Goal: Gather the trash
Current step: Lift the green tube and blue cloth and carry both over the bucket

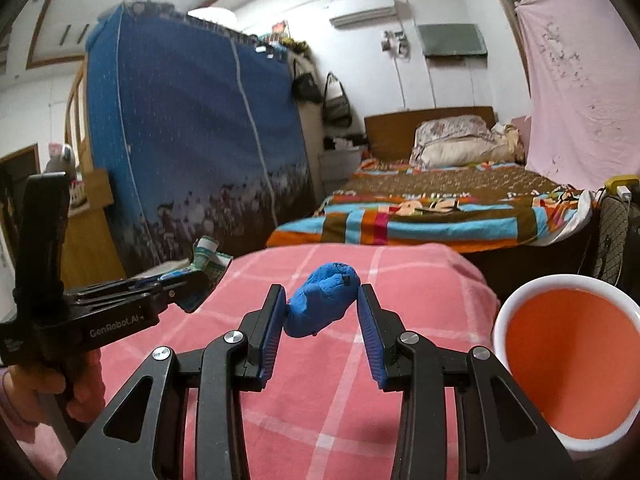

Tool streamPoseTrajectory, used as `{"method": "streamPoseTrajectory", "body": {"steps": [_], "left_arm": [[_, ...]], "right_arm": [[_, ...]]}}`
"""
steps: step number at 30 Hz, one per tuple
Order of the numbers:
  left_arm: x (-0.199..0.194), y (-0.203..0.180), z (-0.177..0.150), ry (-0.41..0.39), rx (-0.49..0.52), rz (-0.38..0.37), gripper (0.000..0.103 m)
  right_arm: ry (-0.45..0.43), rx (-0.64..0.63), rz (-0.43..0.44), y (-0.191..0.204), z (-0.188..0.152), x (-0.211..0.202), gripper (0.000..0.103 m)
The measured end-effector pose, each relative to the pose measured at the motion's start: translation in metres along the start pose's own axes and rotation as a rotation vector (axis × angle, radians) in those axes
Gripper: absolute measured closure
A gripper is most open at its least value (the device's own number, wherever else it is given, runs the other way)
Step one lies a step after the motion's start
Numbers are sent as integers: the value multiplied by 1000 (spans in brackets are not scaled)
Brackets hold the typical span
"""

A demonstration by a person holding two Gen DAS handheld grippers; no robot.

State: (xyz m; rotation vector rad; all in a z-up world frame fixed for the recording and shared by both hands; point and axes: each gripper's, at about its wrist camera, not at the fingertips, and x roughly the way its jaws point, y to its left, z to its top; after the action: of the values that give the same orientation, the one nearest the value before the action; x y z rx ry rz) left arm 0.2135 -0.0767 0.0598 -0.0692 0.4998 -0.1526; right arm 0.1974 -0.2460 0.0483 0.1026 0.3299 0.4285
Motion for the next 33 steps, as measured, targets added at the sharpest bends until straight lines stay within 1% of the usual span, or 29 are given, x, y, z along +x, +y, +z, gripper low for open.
{"method": "streamPoseTrajectory", "body": {"steps": [5, 8, 16, 19, 22, 26, 29, 33], "left_arm": [[-6, -16, 3, -54, 42, -17, 95], [-8, -23, 4, -70, 54, -28, 95], [-8, -42, 5, -91, 63, -48, 95], [-9, -51, 8, -110, 70, -63, 95], [-10, -62, 13, -135, 88, -87, 95], [-12, -78, 17, -177, 122, -129, 95], [-9, -93, 21, -193, 154, -177, 95], [-2, -114, 23, -199, 201, -231, 95]], "right_arm": [[-76, -14, -44, -5, 0, -16, 68], [-138, -45, -95, -8, 2, -29, 68], [-213, -38, -139, -20, 1, -44, 68], [-251, -40, -162, -23, 0, -52, 68], [-292, -35, -190, -28, 1, -60, 68], [-325, -21, -237, -38, 0, -66, 68], [-334, 0, -269, -48, 0, -71, 67], [-326, 69, -303, -69, -1, -76, 67]]}}
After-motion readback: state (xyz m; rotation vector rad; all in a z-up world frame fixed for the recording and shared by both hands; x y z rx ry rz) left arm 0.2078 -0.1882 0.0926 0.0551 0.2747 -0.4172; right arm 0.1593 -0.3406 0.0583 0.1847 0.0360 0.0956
